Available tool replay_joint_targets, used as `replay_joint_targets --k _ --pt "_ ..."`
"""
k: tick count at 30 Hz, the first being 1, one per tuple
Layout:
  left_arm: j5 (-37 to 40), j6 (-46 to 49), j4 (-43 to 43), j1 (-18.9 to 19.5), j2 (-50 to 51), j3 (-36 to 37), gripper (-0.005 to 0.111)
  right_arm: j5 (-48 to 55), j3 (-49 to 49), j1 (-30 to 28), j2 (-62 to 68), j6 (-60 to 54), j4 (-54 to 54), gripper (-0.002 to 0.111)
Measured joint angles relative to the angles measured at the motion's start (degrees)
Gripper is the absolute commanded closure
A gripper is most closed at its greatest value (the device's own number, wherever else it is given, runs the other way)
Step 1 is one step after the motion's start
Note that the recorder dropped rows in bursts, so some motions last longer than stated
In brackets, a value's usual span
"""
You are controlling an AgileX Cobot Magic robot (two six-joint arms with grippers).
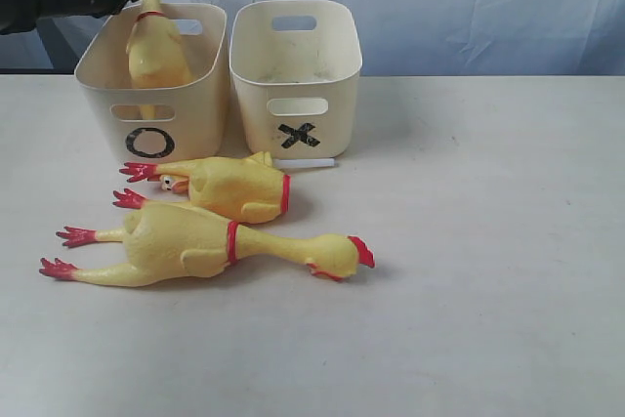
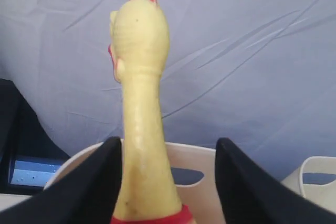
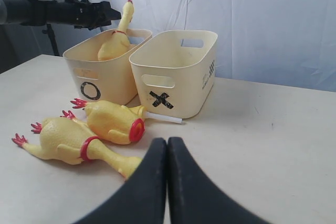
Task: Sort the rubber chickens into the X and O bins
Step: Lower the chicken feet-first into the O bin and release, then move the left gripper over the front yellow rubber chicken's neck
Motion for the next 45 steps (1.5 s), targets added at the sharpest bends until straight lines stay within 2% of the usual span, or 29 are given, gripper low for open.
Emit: replay_joint_targets --k 10,15,17,18,19,27,31,38,45 --pt "-0.12 0.0 8.47 0.0 -2.45 0.0 0.055 0.0 0.0 0.0 0.0 0.0 0.0 0.108" --pt "4.19 0.0 18.22 0.0 -7.45 0.0 0.058 0.0 0.0 0.0 0.0 0.0 0.0 0.108" --pt "9.24 0.0 22.21 0.0 -9.13 0.0 0.075 0.0 0.0 0.0 0.0 0.0 0.0 0.108" --pt "11.32 0.0 23.55 0.0 -9.61 0.0 0.095 0.0 0.0 0.0 0.0 0.0 0.0 0.108" --pt "15.42 -0.94 25.98 0.0 -10.79 0.0 0.106 0.0 0.0 0.0 0.0 0.0 0.0 0.108" --pt "33.06 -8.43 38.43 -0.11 -16.37 0.14 0.107 0.0 0.0 0.0 0.0 0.0 0.0 0.108" --pt "39.54 -9.54 39.65 -0.32 -18.9 3.56 0.107 0.0 0.0 0.0 0.0 0.0 0.0 0.108" --pt "40.94 -9.66 42.56 -0.56 -25.02 12.55 0.107 0.0 0.0 0.0 0.0 0.0 0.0 0.108" --pt "38.3 -7.5 43.87 -0.65 -34.29 24.26 0.107 0.0 0.0 0.0 0.0 0.0 0.0 0.108"
